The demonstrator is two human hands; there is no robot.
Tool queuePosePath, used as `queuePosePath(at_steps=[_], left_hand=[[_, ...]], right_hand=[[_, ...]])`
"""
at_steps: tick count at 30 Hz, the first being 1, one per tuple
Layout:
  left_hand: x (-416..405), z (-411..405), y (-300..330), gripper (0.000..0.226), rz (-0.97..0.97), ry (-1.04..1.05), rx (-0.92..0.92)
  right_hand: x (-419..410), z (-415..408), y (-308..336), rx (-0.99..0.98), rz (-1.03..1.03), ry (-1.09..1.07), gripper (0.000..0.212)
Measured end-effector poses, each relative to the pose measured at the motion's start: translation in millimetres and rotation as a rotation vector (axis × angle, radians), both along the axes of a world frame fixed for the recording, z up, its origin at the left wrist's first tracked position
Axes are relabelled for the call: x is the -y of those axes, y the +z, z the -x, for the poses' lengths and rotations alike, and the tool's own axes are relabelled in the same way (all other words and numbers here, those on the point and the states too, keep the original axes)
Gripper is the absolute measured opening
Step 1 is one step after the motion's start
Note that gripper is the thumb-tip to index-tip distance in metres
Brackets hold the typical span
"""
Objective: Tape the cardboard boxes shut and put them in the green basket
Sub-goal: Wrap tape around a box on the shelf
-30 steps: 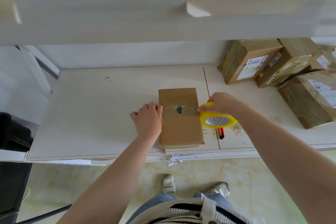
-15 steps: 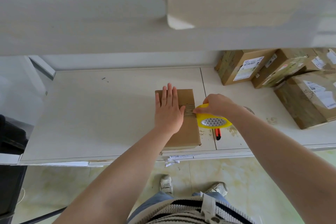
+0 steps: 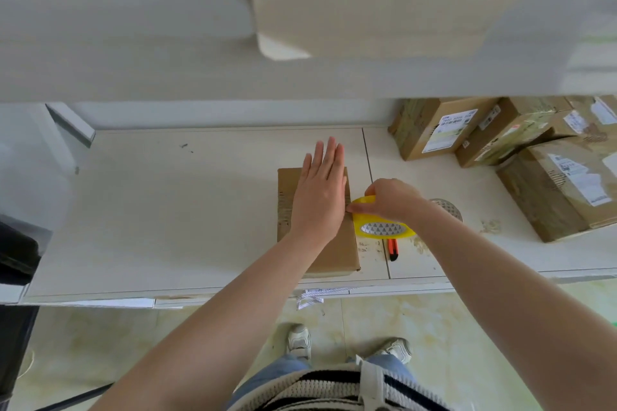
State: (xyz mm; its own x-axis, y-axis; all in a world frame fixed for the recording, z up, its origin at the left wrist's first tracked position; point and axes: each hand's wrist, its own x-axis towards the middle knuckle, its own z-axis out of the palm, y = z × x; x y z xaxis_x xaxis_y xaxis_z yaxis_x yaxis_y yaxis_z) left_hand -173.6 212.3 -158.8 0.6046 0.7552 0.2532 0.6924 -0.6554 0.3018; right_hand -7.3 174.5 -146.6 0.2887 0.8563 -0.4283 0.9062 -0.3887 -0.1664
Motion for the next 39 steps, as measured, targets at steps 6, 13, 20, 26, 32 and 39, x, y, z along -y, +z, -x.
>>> queuePosePath(at_steps=[6,13,20,26,32,39], left_hand=[[-0.4,6.2,-13.8,0.062,0.140,0.057,-0.310],[6.7,11.3,-25.8,0.071,0.158,0.113,-0.378],[-3.7,34.7,-23.5,0.078,0.239,0.040,-0.258],[-21.2,63.9,-14.1,0.093,0.434,-0.002,-0.099],[-23.4,63.6,-10.0,0.113,0.515,0.089,-0.058],[-23.7,69.8,-11.8,0.101,0.512,0.105,0.020]], right_hand=[[-0.1,-1.6,-0.3,-0.013,0.008,-0.002,0.079],[5.0,0.6,-0.3,-0.036,-0.001,-0.015,0.078],[15.3,-6.6,13.6,-0.286,-0.036,0.003,0.057],[13.7,-5.2,39.8,-0.442,-0.207,0.050,0.036],[6.6,12.2,45.1,-0.361,-0.263,0.097,0.042],[4.1,13.5,59.6,-0.383,-0.181,0.189,0.044]])
